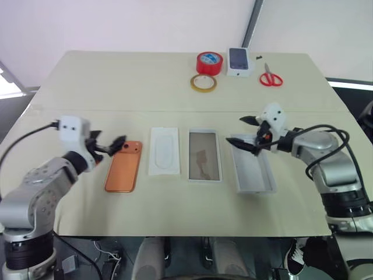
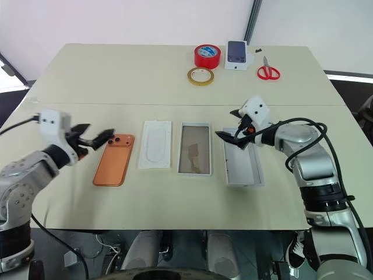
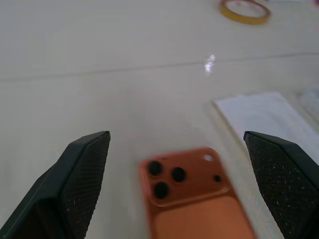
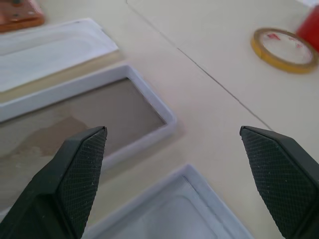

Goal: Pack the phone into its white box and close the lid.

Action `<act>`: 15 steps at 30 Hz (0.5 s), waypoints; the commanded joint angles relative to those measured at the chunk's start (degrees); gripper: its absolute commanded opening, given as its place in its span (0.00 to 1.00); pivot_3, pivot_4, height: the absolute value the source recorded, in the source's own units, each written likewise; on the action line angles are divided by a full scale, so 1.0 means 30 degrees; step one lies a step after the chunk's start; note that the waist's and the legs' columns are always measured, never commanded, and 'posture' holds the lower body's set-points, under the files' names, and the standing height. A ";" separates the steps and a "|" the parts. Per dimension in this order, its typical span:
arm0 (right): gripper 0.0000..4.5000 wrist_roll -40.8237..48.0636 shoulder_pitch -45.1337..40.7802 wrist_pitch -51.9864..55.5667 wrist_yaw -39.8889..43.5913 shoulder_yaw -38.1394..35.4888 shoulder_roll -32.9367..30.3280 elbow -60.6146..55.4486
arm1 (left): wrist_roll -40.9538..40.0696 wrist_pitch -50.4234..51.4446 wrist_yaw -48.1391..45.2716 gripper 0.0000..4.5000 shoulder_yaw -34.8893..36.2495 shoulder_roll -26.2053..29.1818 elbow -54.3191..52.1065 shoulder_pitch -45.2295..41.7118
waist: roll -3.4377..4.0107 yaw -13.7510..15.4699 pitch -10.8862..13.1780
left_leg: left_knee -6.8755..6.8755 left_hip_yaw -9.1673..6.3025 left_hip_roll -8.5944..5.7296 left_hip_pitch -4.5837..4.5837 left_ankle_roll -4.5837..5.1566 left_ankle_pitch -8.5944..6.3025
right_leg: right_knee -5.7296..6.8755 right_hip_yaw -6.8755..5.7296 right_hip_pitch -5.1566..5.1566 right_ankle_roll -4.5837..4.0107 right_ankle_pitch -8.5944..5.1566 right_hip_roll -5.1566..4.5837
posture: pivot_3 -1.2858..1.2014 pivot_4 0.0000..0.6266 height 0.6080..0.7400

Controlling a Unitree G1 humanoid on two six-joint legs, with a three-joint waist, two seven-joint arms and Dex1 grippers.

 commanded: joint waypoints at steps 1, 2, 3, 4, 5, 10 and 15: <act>0.99 0.0273 0.0775 0.0384 0.0017 0.0295 0.0011 -0.2247 | -0.1894 0.3926 0.1815 1.00 -0.0347 -0.1600 -0.0842 -0.1262 | -0.0001 0.0064 0.0000 | 0.0009 -0.0009 0.0000 0.0000 0.0001 0.0000 | 0.0008 -0.0002 0.0003 0.0001 0.0000 0.0007 | 0.52 0.24 1.00; 0.99 0.0300 0.1015 0.0478 0.0097 0.0400 -0.0060 -0.2618 | -0.2311 0.5082 0.2405 1.00 -0.0150 -0.2259 -0.0833 -0.1658 | -0.0013 0.0042 0.0004 | 0.0023 -0.0012 -0.0001 0.0001 0.0001 0.0001 | 0.0018 -0.0002 0.0005 0.0005 -0.0001 0.0007 | 0.52 0.24 1.00; 0.99 0.0409 0.1184 0.0667 0.0175 0.0481 -0.0113 -0.2995 | -0.2546 0.5964 0.2694 1.00 -0.0116 -0.2600 -0.0871 -0.1945 | -0.0020 0.0020 0.0003 | 0.0035 -0.0013 0.0002 0.0000 0.0003 0.0001 | 0.0025 -0.0001 0.0006 0.0010 0.0000 0.0017 | 0.52 0.24 1.00; 0.99 0.0527 0.1295 0.0850 0.0236 0.0520 -0.0142 -0.3311 | -0.2695 0.6677 0.2950 1.00 -0.0074 -0.2925 -0.0926 -0.2208 | -0.0024 0.0002 0.0006 | 0.0040 -0.0016 0.0001 0.0001 0.0003 0.0002 | 0.0029 -0.0001 0.0009 0.0016 0.0000 0.0024 | 0.52 0.24 1.00; 0.99 0.0684 0.1400 0.1049 0.0304 0.0565 -0.0163 -0.3660 | -0.2871 0.7443 0.3257 1.00 0.0040 -0.3394 -0.0876 -0.2497 | -0.0024 -0.0042 0.0006 | 0.0039 -0.0018 0.0001 0.0001 0.0004 0.0002 | 0.0030 -0.0002 0.0008 0.0019 -0.0002 0.0029 | 0.52 0.24 1.00; 0.99 0.1052 0.1633 0.1572 0.0700 0.0964 -0.0186 -0.4728 | -0.2446 0.9574 0.4543 1.00 0.0543 -0.5372 0.0031 -0.3543 | -0.0028 -0.0021 0.0004 | 0.0035 -0.0027 -0.0002 0.0018 0.0003 0.0002 | 0.0050 -0.0002 0.0009 0.0034 -0.0010 0.0053 | 0.52 0.24 1.00; 0.99 0.0854 0.1614 0.1443 0.1095 0.1565 -0.0402 -0.5061 | -0.1585 1.0750 0.5259 1.00 0.0933 -0.6991 0.1431 -0.4467 | -0.0033 0.0036 0.0000 | 0.0041 -0.0031 -0.0014 0.0024 0.0004 0.0003 | 0.0049 -0.0002 0.0023 0.0033 -0.0012 0.0051 | 0.52 0.24 1.00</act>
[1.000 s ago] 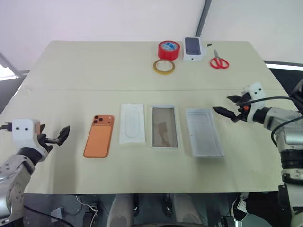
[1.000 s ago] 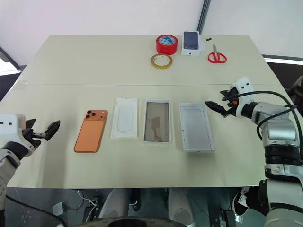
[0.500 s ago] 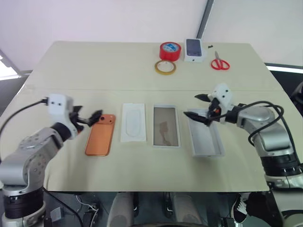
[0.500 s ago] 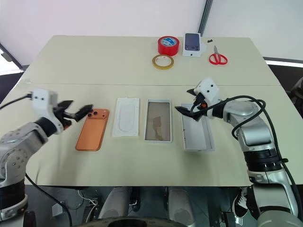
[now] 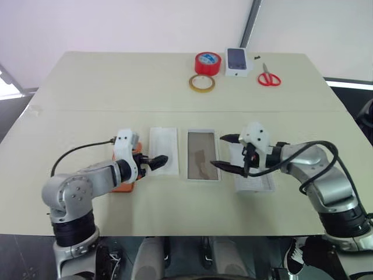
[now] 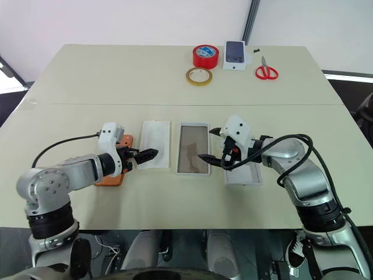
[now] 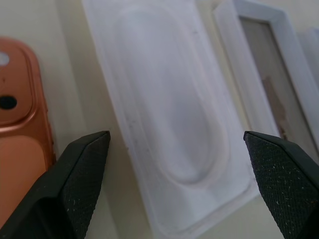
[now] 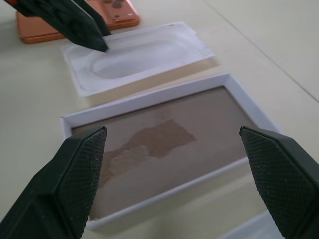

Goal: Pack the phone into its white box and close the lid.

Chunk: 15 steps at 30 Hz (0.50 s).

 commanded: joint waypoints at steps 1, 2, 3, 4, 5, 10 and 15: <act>0.99 0.0019 -0.0094 -0.0230 0.0429 0.0236 -0.0437 -0.1012 | 0.0598 0.0746 0.0318 1.00 0.0449 -0.0863 0.0974 -0.0664 | -0.0001 0.0069 -0.0001 | 0.0001 -0.0006 -0.0003 0.0002 0.0000 0.0000 | -0.0002 -0.0003 0.0007 -0.0002 -0.0001 -0.0001 | 0.52 0.24 1.00; 0.99 -0.0038 -0.0027 -0.0277 0.0590 0.0376 -0.0584 -0.1166 | 0.0770 0.0765 0.0365 1.00 0.0506 -0.1122 0.1333 -0.0843 | -0.0001 0.0121 -0.0003 | 0.0003 -0.0012 -0.0006 0.0007 0.0000 0.0000 | -0.0004 -0.0003 0.0017 0.0000 -0.0004 -0.0002 | 0.52 0.24 1.00; 0.99 -0.0097 0.0048 -0.0349 0.0725 0.0494 -0.0719 -0.1308 | 0.0925 0.0762 0.0390 1.00 0.0641 -0.1372 0.1660 -0.1011 | 0.0001 0.0223 -0.0007 | 0.0007 -0.0013 -0.0012 0.0012 0.0000 0.0000 | -0.0006 -0.0003 0.0027 0.0000 -0.0005 -0.0006 | 0.52 0.24 1.00; 0.99 -0.0123 0.0094 -0.0401 0.0787 0.0564 -0.0811 -0.1389 | 0.1071 0.0786 0.0387 1.00 0.0764 -0.1531 0.1835 -0.1125 | -0.0002 0.0291 -0.0009 | 0.0009 -0.0012 -0.0014 0.0022 0.0000 0.0000 | -0.0013 -0.0003 0.0038 -0.0001 -0.0006 -0.0008 | 0.52 0.24 1.00; 1.00 -0.0107 0.0188 -0.0416 0.0881 0.0643 -0.0955 -0.1528 | 0.1112 0.0780 0.0394 0.95 0.1225 -0.1885 0.2079 -0.1368 | -0.0004 0.0367 -0.0011 | 0.0009 -0.0011 -0.0015 0.0031 0.0000 0.0000 | -0.0016 -0.0003 0.0050 -0.0001 -0.0007 -0.0011 | 0.52 0.24 1.00; 1.00 -0.0475 0.0716 -0.0481 0.1430 0.1443 -0.1779 -0.2297 | 0.1269 0.1107 0.0114 0.46 0.2372 -0.2585 0.2481 -0.2083 | -0.0023 0.0441 -0.0010 | 0.0013 -0.0015 -0.0020 0.0026 0.0000 -0.0001 | -0.0031 -0.0003 0.0057 -0.0001 -0.0010 -0.0033 | 0.52 0.24 1.00; 1.00 -0.1020 0.0798 -0.0156 0.1367 0.2421 -0.1918 -0.2779 | 0.1329 0.1227 -0.0078 0.01 0.2546 -0.2744 0.2534 -0.2307 | -0.0029 0.0420 -0.0006 | 0.0012 -0.0021 -0.0012 0.0025 0.0000 -0.0002 | -0.0027 -0.0005 0.0052 -0.0003 -0.0010 -0.0030 | 0.52 0.24 1.00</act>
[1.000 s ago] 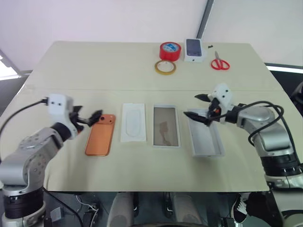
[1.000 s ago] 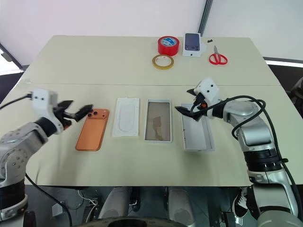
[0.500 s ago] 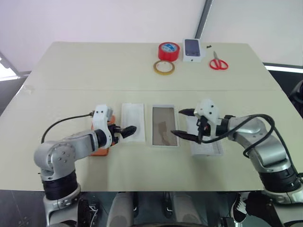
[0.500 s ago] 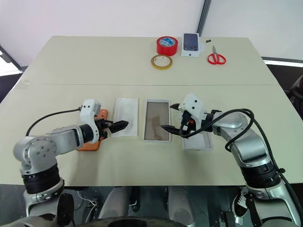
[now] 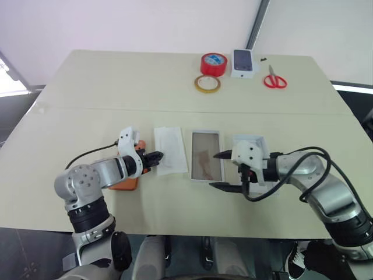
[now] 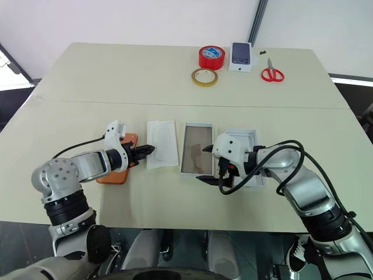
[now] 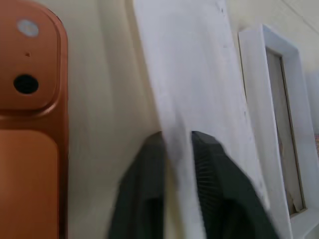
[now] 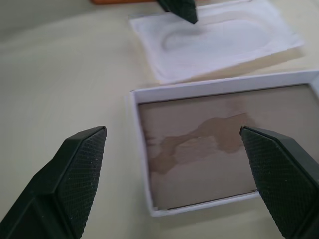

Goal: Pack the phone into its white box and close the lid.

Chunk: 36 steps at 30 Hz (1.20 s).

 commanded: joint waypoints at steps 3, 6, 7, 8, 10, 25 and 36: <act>1.00 -0.1309 -0.0240 -0.0037 -0.0194 0.1303 -0.0291 -0.0764 | -0.0209 0.0171 -0.0215 0.01 0.0325 -0.0340 -0.0300 -0.0721 | -0.0001 -0.0001 0.0000 | 0.0000 0.0002 -0.0001 0.0000 0.0000 0.0000 | -0.0002 -0.0001 0.0000 0.0000 0.0000 -0.0003 | 0.52 0.24 1.00; 0.94 -0.2612 -0.0551 -0.0216 -0.0506 0.2415 -0.0068 -0.0074 | -0.0672 0.0171 -0.0212 0.00 0.0908 -0.0696 -0.0537 -0.0876 | -0.0001 -0.0002 0.0000 | 0.0000 0.0003 -0.0001 -0.0001 -0.0001 0.0000 | -0.0001 -0.0001 -0.0003 -0.0001 0.0000 -0.0006 | 0.52 0.24 1.00; 0.88 -0.3018 -0.0657 -0.0231 -0.0656 0.2740 0.0064 0.0209 | -0.0863 0.0171 -0.0198 0.00 0.1135 -0.0844 -0.0627 -0.0891 | -0.0001 -0.0013 0.0000 | -0.0001 0.0002 0.0000 -0.0001 -0.0001 0.0000 | 0.0000 -0.0001 -0.0004 -0.0001 0.0000 -0.0005 | 0.52 0.24 1.00; 0.82 -0.3414 -0.0757 -0.0343 -0.0797 0.3064 0.0228 0.0532 | -0.1105 0.0171 -0.0158 0.00 0.1342 -0.1005 -0.0721 -0.0871 | -0.0002 -0.0012 0.0000 | -0.0001 0.0002 0.0001 -0.0001 -0.0001 0.0000 | 0.0000 -0.0001 -0.0005 -0.0001 0.0000 -0.0005 | 0.52 0.24 1.00; 0.60 -0.4015 -0.0934 -0.0688 -0.0884 0.3573 0.0465 0.1001 | -0.1569 0.0171 -0.0013 0.00 0.1608 -0.1259 -0.0919 -0.0779 | -0.0002 -0.0008 0.0000 | 0.0000 0.0003 0.0001 -0.0001 -0.0001 0.0000 | 0.0000 -0.0001 -0.0005 -0.0001 0.0000 -0.0005 | 0.52 0.24 1.00; 0.01 -0.5582 -0.3010 -0.2001 -0.0242 0.5817 0.3516 0.2248 | -0.5557 0.0171 0.3575 0.00 0.4175 -0.3003 -0.1000 -0.1444 | -0.0080 -0.0022 0.0014 | 0.0006 -0.0004 0.0003 0.0000 0.0000 0.0001 | 0.0008 -0.0005 -0.0001 0.0004 0.0003 0.0013 | 0.52 0.24 1.00; 0.31 -0.5405 -0.3677 -0.0887 0.0119 0.5069 0.4157 0.2314 | -0.7740 0.0171 0.6061 0.00 0.2840 -0.2583 -0.1047 -0.0778 | -0.0091 -0.0004 0.0009 | 0.0007 -0.0004 0.0001 -0.0001 -0.0002 0.0001 | 0.0013 -0.0005 0.0001 0.0004 0.0005 0.0003 | 0.52 0.24 1.00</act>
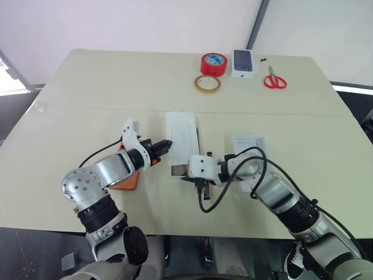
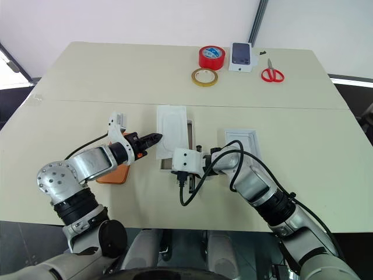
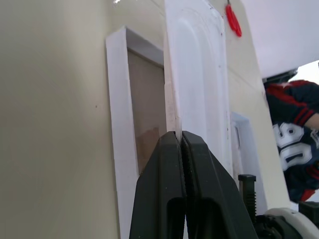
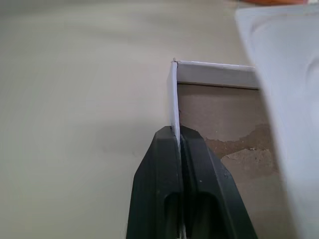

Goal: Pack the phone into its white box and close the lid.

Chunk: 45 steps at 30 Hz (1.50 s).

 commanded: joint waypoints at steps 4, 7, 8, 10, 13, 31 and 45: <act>0.75 0.1365 0.0211 0.1480 0.0666 -0.2473 -0.1614 -0.2420 | -0.1963 0.0168 0.1153 0.00 -0.0229 0.0433 -0.0528 0.0287 | -0.0001 0.0004 0.0000 | -0.0001 0.0001 -0.0001 0.0001 0.0000 -0.0001 | -0.0001 0.0000 0.0000 -0.0002 -0.0001 -0.0006 | 0.52 0.24 1.00; 0.75 0.2191 0.0577 0.1785 0.1326 -0.3743 -0.2918 -0.3144 | -0.2713 0.0168 0.1668 0.00 -0.0517 0.0656 -0.0418 0.0504 | -0.0002 0.0028 0.0001 | -0.0001 -0.0001 -0.0002 -0.0001 -0.0001 -0.0001 | -0.0003 -0.0001 0.0000 -0.0004 -0.0002 -0.0010 | 0.52 0.24 1.00; 0.75 0.2410 0.0688 0.1860 0.1472 -0.4015 -0.3249 -0.3288 | -0.2891 0.0168 0.1811 0.00 -0.0696 0.0795 -0.0399 0.0584 | -0.0004 0.0013 0.0001 | -0.0002 -0.0001 -0.0003 -0.0002 -0.0001 -0.0001 | -0.0004 -0.0001 0.0000 -0.0004 -0.0002 -0.0014 | 0.52 0.24 1.00; 0.75 0.2636 0.0924 0.1745 0.1718 -0.4388 -0.3917 -0.3460 | -0.3237 0.0168 0.2125 0.00 -0.0930 0.0973 -0.0351 0.0702 | -0.0004 0.0006 0.0002 | -0.0002 0.0000 -0.0002 0.0001 -0.0001 -0.0001 | -0.0005 -0.0001 0.0001 -0.0006 -0.0003 -0.0014 | 0.52 0.24 1.00; 0.75 0.2580 0.0888 0.1488 0.1481 -0.4852 -0.4386 -0.2982 | -0.3731 0.0168 0.2566 0.00 -0.1316 0.1114 -0.0125 0.0789 | -0.0004 -0.0016 0.0001 | -0.0006 0.0000 0.0002 0.0004 -0.0002 -0.0002 | -0.0006 -0.0001 -0.0001 -0.0009 -0.0004 -0.0011 | 0.52 0.24 1.00; 0.77 0.2568 -0.0063 0.0197 0.0732 -0.5085 -0.3492 -0.1084 | -0.5920 -0.1231 0.4296 0.76 -0.2509 0.1570 -0.0072 0.1702 | -0.0005 -0.0014 0.0002 | -0.0001 0.0002 -0.0004 0.0000 -0.0001 -0.0001 | -0.0010 0.0001 0.0000 -0.0009 -0.0004 -0.0019 | 0.52 0.24 1.00; 0.02 0.0719 -0.3686 0.1958 -0.3181 -0.3204 0.1350 0.2593 | 0.1554 -1.1081 -0.8565 0.77 -0.6363 1.1241 -0.5237 0.9536 | -0.0001 -0.0498 -0.0004 | -0.0085 0.0052 -0.0005 -0.0026 -0.0098 -0.0030 | -0.0015 0.0033 -0.0096 -0.0055 0.0014 -0.0142 | 0.52 0.24 1.00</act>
